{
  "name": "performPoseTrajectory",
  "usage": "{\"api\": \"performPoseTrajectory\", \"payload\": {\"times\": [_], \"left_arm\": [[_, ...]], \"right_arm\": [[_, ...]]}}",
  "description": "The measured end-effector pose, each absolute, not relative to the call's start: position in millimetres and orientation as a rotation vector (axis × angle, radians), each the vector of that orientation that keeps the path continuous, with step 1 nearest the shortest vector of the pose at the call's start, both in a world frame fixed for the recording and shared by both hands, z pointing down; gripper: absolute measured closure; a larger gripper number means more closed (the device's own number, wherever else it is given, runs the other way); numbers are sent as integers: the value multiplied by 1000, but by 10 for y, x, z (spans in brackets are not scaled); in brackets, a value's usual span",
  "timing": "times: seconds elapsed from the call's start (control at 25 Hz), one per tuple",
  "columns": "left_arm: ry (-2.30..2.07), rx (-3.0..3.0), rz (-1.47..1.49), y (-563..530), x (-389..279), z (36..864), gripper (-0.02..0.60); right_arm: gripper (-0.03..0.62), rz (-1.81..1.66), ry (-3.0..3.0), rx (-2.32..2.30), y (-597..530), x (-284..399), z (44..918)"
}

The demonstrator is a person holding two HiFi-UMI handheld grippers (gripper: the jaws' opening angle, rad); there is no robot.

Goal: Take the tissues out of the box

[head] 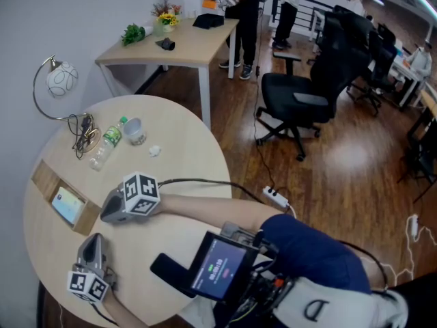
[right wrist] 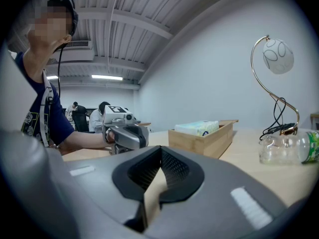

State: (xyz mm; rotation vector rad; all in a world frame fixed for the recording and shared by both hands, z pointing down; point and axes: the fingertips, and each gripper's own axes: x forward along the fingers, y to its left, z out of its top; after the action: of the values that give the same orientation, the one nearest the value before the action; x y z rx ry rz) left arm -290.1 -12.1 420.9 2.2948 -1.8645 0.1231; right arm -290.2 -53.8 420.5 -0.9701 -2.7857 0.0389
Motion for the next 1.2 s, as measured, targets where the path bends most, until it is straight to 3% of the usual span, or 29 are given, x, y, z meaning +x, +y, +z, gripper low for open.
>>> {"api": "performPoseTrajectory", "payload": {"times": [1.2], "left_arm": [[-1852, 2308, 126, -127, -2878, 4219, 577]], "right_arm": [[589, 36, -2779, -966, -541, -2900, 4224]]}}
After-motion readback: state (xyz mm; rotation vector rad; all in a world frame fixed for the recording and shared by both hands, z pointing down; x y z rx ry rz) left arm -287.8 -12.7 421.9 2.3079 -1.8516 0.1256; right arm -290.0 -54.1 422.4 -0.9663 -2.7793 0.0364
